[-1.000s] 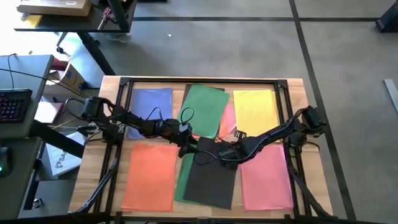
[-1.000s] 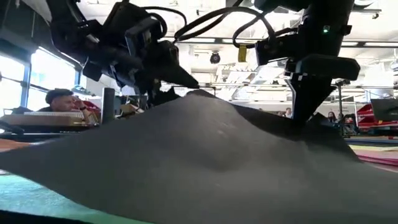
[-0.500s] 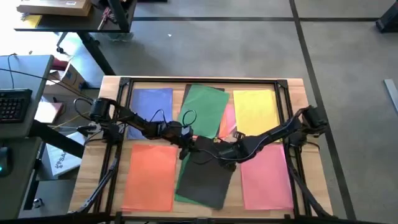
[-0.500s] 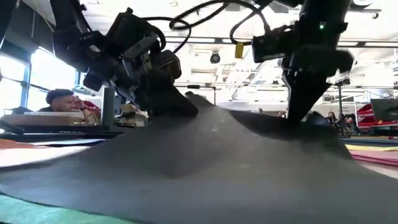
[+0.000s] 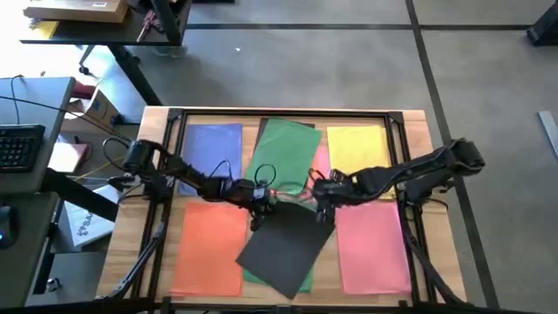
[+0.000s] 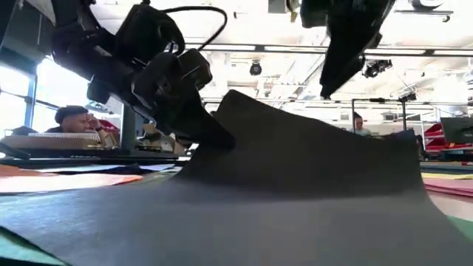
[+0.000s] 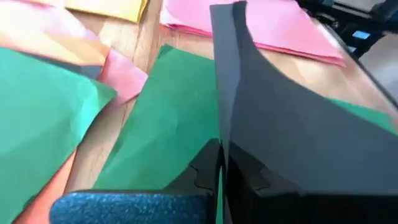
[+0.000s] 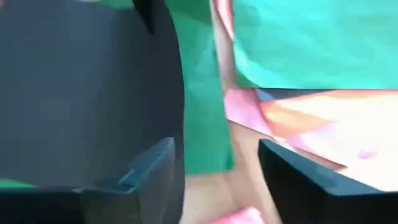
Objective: Organize paper
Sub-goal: Move the black paper on the blue paper
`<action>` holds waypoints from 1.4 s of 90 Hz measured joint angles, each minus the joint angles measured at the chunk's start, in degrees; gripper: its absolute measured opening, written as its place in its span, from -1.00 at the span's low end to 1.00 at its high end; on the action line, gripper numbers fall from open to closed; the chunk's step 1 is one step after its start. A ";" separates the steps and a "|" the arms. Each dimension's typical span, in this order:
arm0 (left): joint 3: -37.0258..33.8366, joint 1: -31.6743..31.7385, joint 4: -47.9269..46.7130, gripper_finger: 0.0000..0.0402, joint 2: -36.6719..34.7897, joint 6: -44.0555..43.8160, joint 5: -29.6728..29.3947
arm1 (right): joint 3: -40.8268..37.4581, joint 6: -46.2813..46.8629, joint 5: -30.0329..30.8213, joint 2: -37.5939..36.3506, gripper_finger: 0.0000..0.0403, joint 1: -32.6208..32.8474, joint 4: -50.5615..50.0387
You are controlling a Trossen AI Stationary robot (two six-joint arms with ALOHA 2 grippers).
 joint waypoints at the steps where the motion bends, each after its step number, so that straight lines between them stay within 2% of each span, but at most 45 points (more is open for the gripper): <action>1: 0.00 -0.12 0.01 -1.00 0.00 0.17 -0.28 | -0.66 -0.25 -1.13 -0.06 0.21 -0.44 1.06; 13: 0.00 -0.97 0.02 -1.00 0.00 0.81 -2.39 | -8.04 -0.98 -11.83 0.06 0.24 -4.36 15.03; 28: 0.01 -1.21 0.07 -1.00 0.00 0.81 -2.65 | -13.23 -2.21 -13.01 0.21 0.15 -5.90 23.14; 43: 0.00 -1.16 0.55 -1.00 0.00 0.81 -3.38 | -15.32 -2.13 -13.23 0.21 -0.17 -5.85 24.44; 57: 0.00 -1.06 0.58 -1.00 -0.02 0.73 -4.18 | -18.20 -0.53 -16.15 0.21 -0.42 -5.96 28.96; 69: 0.01 -1.01 0.51 -1.00 -0.02 0.19 -4.26 | -18.39 -0.46 -18.98 0.24 -0.60 -5.89 28.12; 81: 0.00 -1.01 0.38 -1.00 -0.02 -0.03 -4.31 | -18.39 -0.38 -20.47 0.24 -0.88 -4.97 27.09; 87: 0.02 -1.01 -0.08 -1.00 -0.02 -0.32 -4.31 | -18.39 0.59 -20.56 0.24 -0.97 -4.30 25.20; 100: 0.00 -1.01 -0.51 -1.00 -0.02 -0.35 -4.29 | -18.39 3.25 -18.59 0.24 -0.97 -2.36 19.94; 119: 0.01 -1.01 -0.64 -1.00 -0.02 -0.37 -4.29 | -18.33 6.52 -13.61 0.24 -1.00 1.78 16.15; 126: 0.00 -1.01 -0.67 -1.00 -0.02 -0.68 -4.29 | -17.22 8.12 -9.53 0.24 -1.00 3.87 12.38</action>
